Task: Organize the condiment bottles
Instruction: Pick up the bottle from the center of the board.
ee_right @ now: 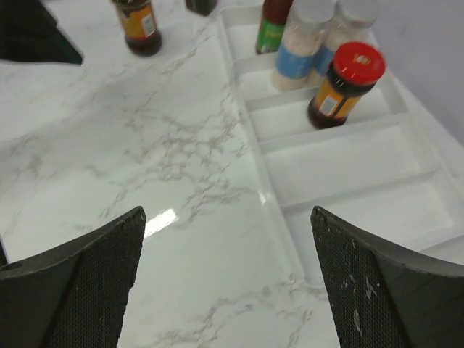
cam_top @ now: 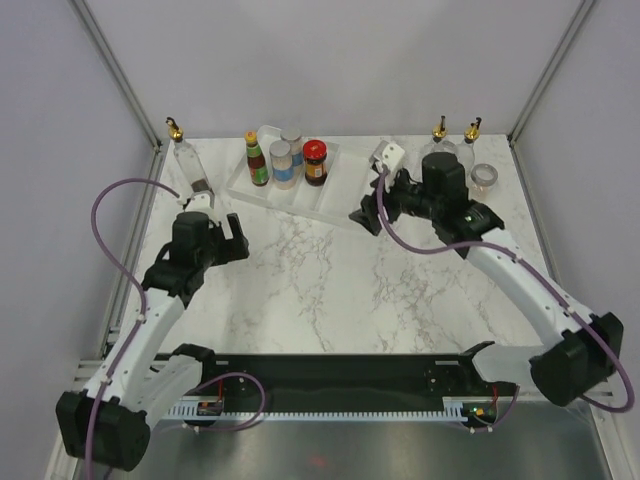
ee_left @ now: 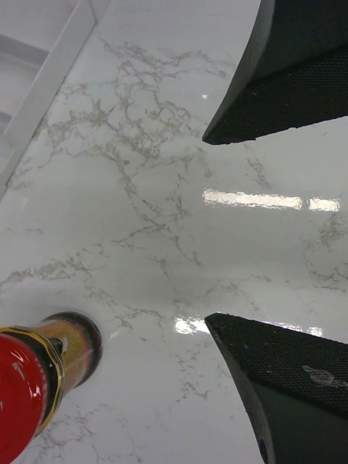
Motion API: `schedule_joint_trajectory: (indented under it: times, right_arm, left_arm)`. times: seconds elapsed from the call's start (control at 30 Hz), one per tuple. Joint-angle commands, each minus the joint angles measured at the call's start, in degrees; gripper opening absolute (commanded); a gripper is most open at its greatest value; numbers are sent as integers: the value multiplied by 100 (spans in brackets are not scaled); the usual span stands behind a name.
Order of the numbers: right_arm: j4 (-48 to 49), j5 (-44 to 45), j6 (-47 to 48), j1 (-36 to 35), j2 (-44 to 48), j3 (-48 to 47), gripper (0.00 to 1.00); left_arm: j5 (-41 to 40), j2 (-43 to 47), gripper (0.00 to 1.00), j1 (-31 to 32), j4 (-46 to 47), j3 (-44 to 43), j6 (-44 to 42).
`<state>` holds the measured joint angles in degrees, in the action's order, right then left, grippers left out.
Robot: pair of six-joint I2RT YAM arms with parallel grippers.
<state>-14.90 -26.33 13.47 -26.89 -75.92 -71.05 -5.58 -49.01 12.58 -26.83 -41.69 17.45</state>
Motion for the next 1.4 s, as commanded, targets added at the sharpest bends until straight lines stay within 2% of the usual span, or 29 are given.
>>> schedule_joint_trajectory:
  times: [0.0,0.17,0.37,0.6,0.77,1.37]
  right_arm:
    - [-294,-847,278,0,805,1011,98]
    - [-427,-1162,524,253,1798,2103,98]
    - [-409,-1849,384,948,2064,2226,98]
    - [-418,-1867,454,1046,2204,2297,98]
    - [-400,-1780,498,1090,2292,2315,98]
    - [-400,-1718,498,1292,2363,2332,98]
  left_arm:
    - [-531,-537,99,-255,125,-365,627]
    - [-1041,-1557,97,-694,231,-769,698]
    - [-1138,-2646,97,-1011,240,-1595,382]
    - [-1138,-3543,97,-1240,240,-2528,382]
    - [-1138,-3896,97,-1565,240,-2774,382]
    - [-1138,-4309,97,-1565,240,-2686,382]
